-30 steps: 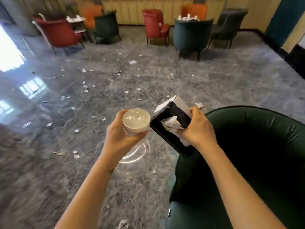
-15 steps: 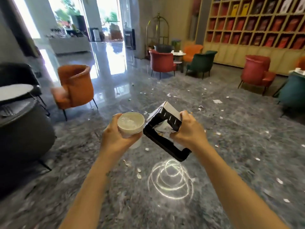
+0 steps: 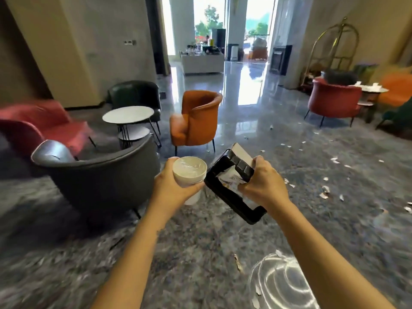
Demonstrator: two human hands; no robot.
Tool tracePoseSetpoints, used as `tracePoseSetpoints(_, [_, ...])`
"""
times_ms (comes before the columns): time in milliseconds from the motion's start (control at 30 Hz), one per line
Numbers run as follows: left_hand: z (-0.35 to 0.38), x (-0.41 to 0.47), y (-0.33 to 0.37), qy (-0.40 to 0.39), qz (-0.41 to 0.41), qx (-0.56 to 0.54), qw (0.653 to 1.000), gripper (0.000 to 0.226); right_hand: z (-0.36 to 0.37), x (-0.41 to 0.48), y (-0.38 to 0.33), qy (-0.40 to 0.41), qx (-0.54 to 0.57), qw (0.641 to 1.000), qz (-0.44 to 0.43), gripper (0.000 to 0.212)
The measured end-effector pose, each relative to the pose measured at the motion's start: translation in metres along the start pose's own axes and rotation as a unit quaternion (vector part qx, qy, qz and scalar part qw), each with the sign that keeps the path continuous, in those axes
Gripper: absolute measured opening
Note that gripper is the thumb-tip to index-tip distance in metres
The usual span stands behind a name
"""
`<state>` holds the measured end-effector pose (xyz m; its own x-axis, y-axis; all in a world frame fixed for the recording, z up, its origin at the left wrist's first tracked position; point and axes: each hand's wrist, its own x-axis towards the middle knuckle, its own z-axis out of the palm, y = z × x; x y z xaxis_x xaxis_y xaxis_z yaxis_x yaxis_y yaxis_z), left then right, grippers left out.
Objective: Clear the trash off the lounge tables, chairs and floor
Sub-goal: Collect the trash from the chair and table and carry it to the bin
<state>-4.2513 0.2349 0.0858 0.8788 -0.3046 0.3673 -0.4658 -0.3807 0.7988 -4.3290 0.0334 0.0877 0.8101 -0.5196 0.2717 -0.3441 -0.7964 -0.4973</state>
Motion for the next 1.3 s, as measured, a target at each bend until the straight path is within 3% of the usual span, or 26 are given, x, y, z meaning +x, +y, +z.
tracePoseSetpoints(467, [0.115,0.385,-0.074,0.002,0.0,0.034,0.999,0.07,0.09,0.413,0.014,0.003,0.023,1.0,-0.009,0.041])
tracePoseSetpoints(733, [0.247,0.615,-0.133,-0.031,0.031,0.002,0.999,0.069,0.157,0.642,0.093,0.03,0.002,0.998,0.052,0.039])
tracePoseSetpoints(1100, [0.456,0.931,-0.14,-0.119,0.075,-0.04,0.989,0.072,0.163,0.954,0.222,0.069,-0.036,0.987,0.141,0.039])
tracePoseSetpoints(1300, [0.6,1.083,-0.157,-0.11,0.084,-0.051,0.989,0.068,0.205,1.131,0.32,0.069,-0.046,0.987,0.14,0.059])
